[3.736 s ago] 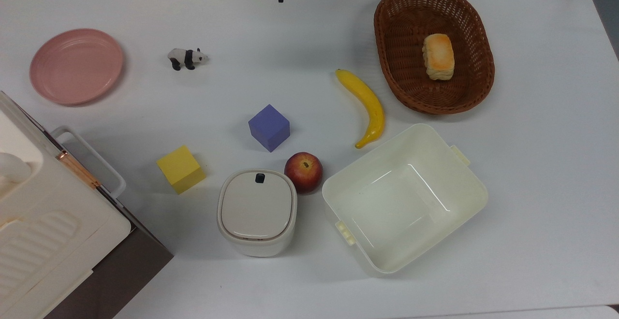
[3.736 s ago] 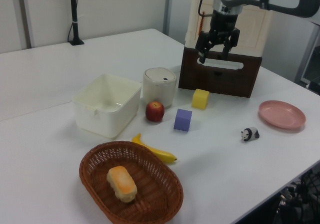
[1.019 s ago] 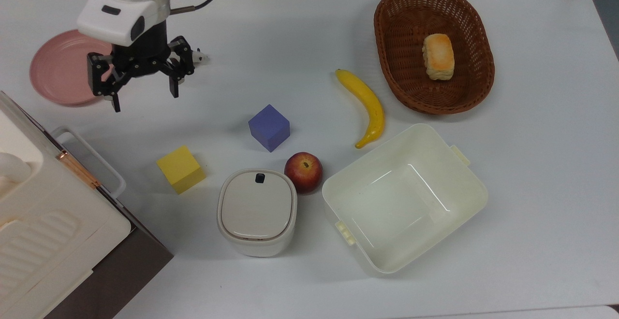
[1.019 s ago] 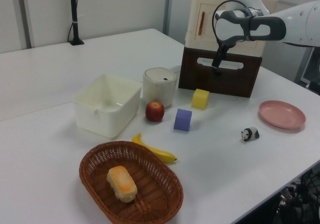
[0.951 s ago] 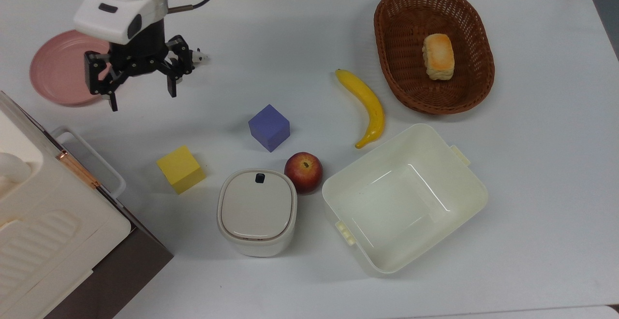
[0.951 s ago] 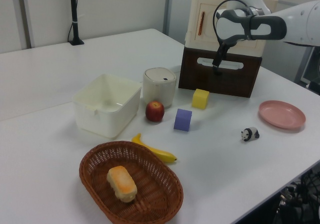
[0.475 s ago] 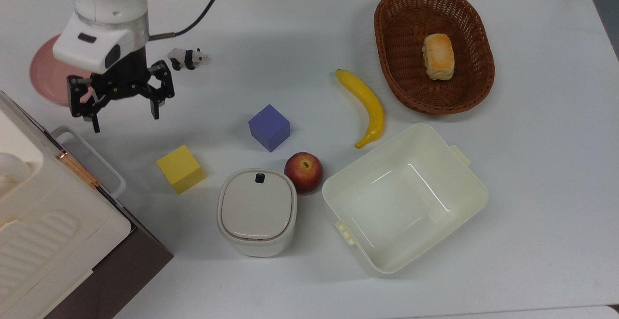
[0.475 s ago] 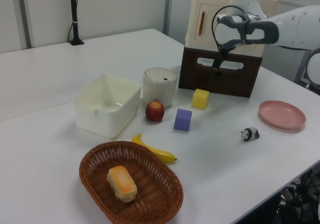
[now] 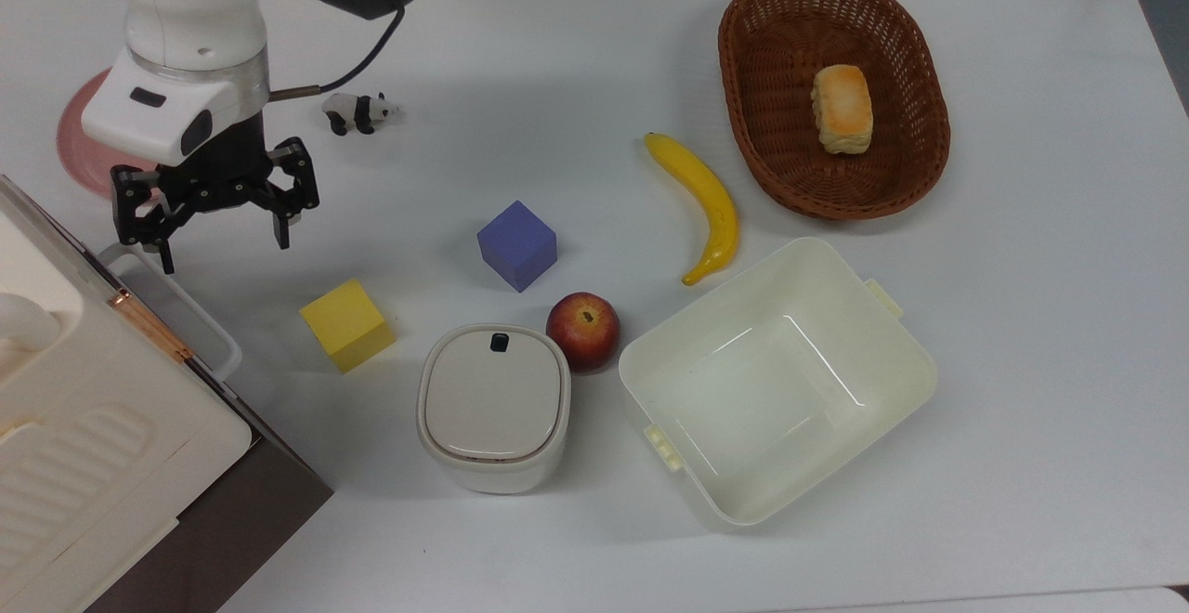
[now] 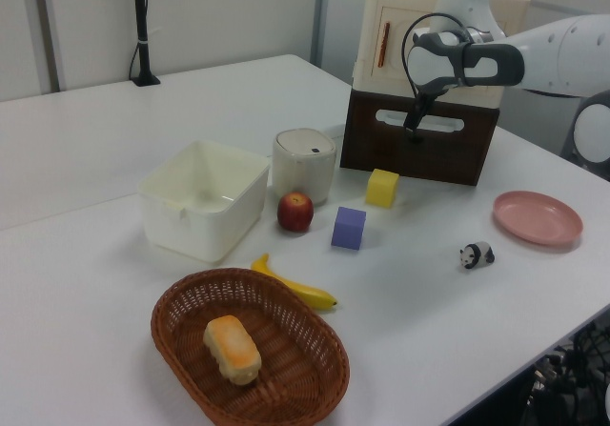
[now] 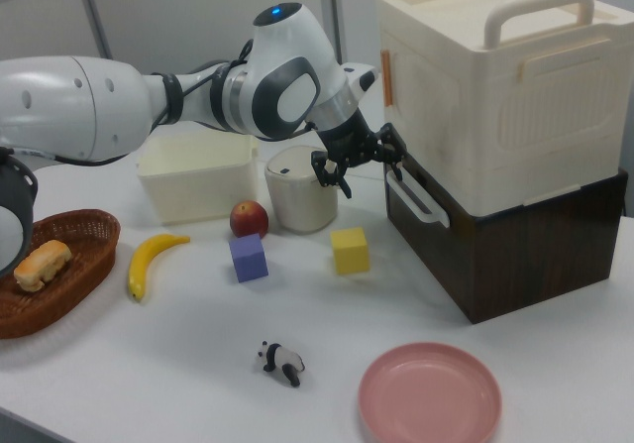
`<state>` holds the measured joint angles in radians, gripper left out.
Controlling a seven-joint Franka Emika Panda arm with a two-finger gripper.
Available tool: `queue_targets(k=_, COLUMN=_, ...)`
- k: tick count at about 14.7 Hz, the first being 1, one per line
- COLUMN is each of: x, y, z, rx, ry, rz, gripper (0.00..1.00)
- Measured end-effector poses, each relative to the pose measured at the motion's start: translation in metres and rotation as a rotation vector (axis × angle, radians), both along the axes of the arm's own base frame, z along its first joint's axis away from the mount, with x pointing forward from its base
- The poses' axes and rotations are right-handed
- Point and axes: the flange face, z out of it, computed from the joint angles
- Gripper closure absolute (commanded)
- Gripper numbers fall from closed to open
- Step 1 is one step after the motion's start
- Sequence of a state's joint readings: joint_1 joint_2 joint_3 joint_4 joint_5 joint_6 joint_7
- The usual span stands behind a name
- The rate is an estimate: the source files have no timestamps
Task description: Slide open the drawer
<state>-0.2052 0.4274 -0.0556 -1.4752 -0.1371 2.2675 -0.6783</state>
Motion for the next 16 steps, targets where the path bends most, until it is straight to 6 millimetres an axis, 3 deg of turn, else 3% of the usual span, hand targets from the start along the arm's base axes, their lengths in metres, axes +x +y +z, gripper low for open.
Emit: queue_targets(k=16, x=0.017, y=-0.005, z=-0.022, rx=-0.016, ry=-0.037, rz=0.011, gripper=0.00)
